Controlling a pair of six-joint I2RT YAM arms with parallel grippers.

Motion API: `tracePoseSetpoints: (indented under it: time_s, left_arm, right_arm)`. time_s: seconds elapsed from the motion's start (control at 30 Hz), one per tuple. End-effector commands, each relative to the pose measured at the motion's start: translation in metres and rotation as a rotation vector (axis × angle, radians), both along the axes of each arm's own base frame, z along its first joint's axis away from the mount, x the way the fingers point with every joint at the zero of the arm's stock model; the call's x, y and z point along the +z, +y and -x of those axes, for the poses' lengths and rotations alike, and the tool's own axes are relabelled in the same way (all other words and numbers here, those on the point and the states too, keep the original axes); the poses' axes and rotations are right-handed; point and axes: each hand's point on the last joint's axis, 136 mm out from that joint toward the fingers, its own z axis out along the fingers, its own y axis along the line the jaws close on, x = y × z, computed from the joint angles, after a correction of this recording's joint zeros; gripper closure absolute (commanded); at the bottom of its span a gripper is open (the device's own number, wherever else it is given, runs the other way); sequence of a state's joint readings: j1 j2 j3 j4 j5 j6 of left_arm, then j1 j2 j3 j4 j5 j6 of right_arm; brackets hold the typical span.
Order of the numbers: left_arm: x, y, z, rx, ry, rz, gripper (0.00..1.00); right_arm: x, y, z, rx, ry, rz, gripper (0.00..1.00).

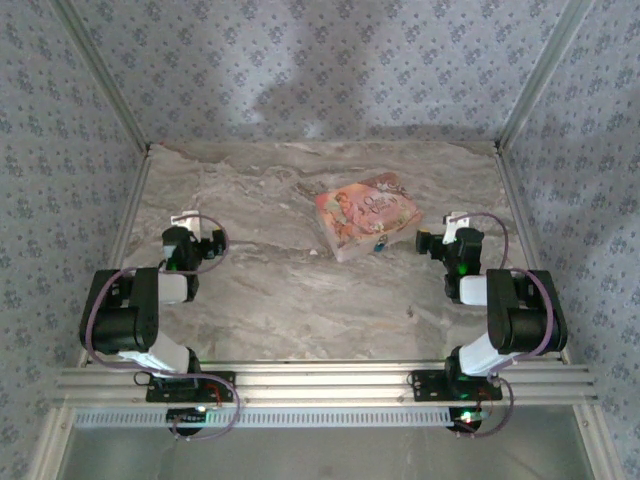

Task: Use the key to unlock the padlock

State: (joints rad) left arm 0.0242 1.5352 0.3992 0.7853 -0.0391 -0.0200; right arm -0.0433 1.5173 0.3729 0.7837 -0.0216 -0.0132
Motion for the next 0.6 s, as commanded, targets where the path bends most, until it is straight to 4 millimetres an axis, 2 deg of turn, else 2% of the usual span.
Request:
tracePoseSetpoints:
  time_s: [0.0,0.17,0.33,0.47,0.57]
  left_arm:
    - [0.026,0.003,-0.002,0.027,-0.070,0.004,0.02]
    - [0.058,0.003,0.007,0.033,-0.087,-0.001,0.02]
    - [0.090,-0.005,0.013,0.065,-0.051,0.197,0.02]
    - [0.106,-0.031,0.017,0.033,-0.001,0.426,0.02]
    - [0.113,-0.059,0.024,-0.033,0.023,0.498,0.02]
  right_arm:
    - [0.026,-0.003,-0.008,-0.006,-0.025,0.007,0.00]
    - [0.050,-0.007,0.000,-0.045,-0.021,-0.008,0.00]
    - [0.071,0.001,0.008,-0.067,0.010,-0.137,0.00]
    - [0.083,0.011,0.025,-0.122,0.087,-0.285,0.00]
    - [0.086,0.022,0.043,-0.138,0.159,-0.375,0.06]
